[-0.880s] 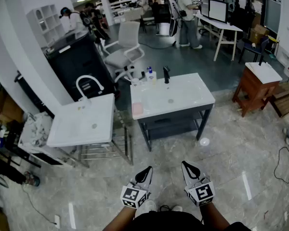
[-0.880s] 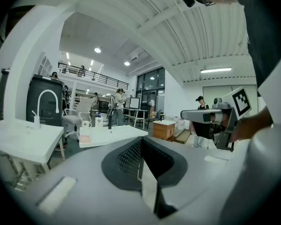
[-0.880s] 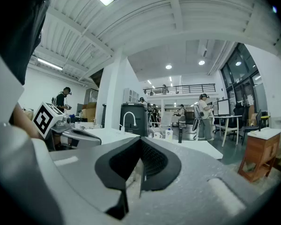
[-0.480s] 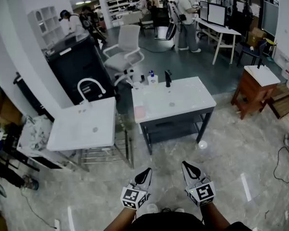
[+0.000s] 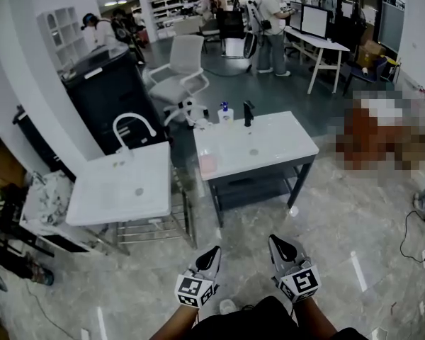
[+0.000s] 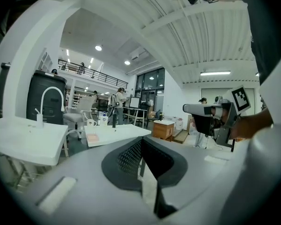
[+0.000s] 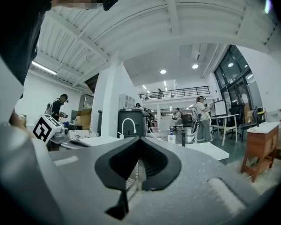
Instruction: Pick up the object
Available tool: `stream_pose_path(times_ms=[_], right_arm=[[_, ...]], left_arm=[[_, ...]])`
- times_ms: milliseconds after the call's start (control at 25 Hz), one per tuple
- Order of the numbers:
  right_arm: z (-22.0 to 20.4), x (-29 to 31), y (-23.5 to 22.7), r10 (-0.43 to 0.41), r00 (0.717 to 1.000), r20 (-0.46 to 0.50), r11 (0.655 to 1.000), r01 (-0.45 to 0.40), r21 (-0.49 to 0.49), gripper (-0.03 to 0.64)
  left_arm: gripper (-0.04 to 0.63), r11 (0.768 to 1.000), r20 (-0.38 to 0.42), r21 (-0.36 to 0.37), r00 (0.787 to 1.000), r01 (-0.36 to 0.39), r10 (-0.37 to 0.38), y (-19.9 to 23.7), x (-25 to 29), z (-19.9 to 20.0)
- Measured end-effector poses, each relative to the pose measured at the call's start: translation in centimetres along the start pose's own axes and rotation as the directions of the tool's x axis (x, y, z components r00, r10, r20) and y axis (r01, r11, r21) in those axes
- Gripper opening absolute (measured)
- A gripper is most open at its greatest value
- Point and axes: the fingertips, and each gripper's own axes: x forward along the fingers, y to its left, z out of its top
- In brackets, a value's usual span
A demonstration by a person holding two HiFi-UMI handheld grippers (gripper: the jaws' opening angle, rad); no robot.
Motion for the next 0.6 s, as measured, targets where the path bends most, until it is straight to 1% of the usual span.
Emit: stream_pose_path(times_ms=[160, 280, 400, 600], right_arm=[[-0.4, 0.8, -0.2, -0.021, 1.0, -0.023, 1.0, 0.021, -0.003, 0.002], [-0.9, 1.8, -0.8, -0.025, 0.999, -0.032, 1.0, 0.025, 0.006, 0.002], [-1.4, 3.0, -2.1, -0.023, 0.999, -0.031, 0.999, 0.024, 0.022, 0.002], [-1.8, 5.3, -5.1, 0.011, 0.999, -0.038, 1.0, -0.011, 0.02, 0.003]], left_arm=[[0.018, 1.0, 0.004, 0.005, 1.0, -0.002, 0.002, 1.3, -0.6, 0.6], [0.018, 1.0, -0.008, 0.02, 1.0, 0.0, 0.0, 2.2, 0.0, 0.6], [0.018, 1.0, -0.015, 0.03, 1.0, -0.006, 0.006, 2.7, 1.6, 0.8], [0.018, 0.999, -0.013, 0.023, 0.999, -0.029, 0.029, 3.3, 5.7, 1.5]])
